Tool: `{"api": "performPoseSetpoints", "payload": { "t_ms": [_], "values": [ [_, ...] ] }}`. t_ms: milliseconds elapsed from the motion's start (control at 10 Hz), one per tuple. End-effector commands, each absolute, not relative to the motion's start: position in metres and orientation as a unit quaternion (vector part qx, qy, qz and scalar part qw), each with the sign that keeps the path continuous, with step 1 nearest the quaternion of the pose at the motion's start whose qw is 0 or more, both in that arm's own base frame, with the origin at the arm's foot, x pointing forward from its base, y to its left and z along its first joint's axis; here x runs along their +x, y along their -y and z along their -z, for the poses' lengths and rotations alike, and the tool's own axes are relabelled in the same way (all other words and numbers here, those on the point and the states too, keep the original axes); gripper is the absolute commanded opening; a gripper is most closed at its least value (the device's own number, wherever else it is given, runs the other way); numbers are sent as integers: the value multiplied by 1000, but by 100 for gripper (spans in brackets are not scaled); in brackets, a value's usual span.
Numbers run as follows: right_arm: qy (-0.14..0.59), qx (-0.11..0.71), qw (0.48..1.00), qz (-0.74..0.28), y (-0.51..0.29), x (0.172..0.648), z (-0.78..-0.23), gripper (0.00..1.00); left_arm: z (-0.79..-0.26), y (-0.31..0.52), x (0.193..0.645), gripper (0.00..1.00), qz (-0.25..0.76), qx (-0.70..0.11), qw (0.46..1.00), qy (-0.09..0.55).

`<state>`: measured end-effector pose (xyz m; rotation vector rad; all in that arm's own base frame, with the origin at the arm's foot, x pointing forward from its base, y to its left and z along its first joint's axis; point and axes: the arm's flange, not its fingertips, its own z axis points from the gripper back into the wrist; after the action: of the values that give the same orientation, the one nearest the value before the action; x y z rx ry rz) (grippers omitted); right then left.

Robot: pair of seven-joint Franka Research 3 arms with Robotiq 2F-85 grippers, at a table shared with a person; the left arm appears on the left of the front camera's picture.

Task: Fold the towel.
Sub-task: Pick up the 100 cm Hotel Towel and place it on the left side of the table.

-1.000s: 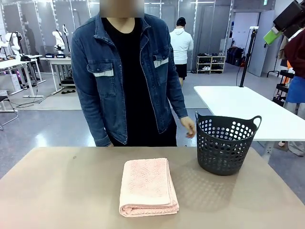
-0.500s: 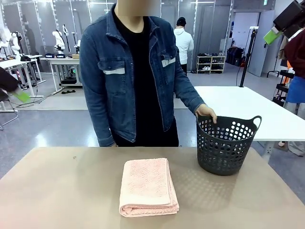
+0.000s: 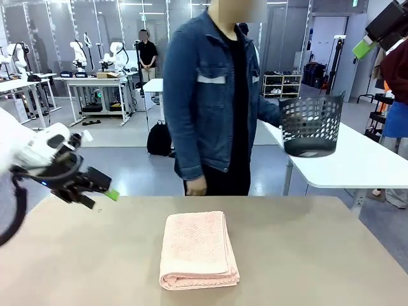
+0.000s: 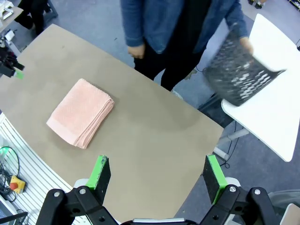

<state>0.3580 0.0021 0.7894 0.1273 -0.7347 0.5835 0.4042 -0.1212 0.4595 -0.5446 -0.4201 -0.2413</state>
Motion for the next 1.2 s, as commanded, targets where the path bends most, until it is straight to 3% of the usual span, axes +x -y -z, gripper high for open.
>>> {"api": "performPoseSetpoints", "payload": {
  "t_ms": [0,400,700,1100],
  "values": [
    [356,64,891,-274,-2,359,-791,100,-424,143,428,100,109,-308,922,208],
    [356,64,891,-274,-2,359,-791,100,-345,189,445,100,75,-368,912,166],
    [356,64,891,-274,-2,359,-791,100,-301,210,450,100,70,-432,892,115],
    [356,64,891,-274,-2,359,-791,100,-257,222,450,100,75,-469,875,94]
  ]
}}
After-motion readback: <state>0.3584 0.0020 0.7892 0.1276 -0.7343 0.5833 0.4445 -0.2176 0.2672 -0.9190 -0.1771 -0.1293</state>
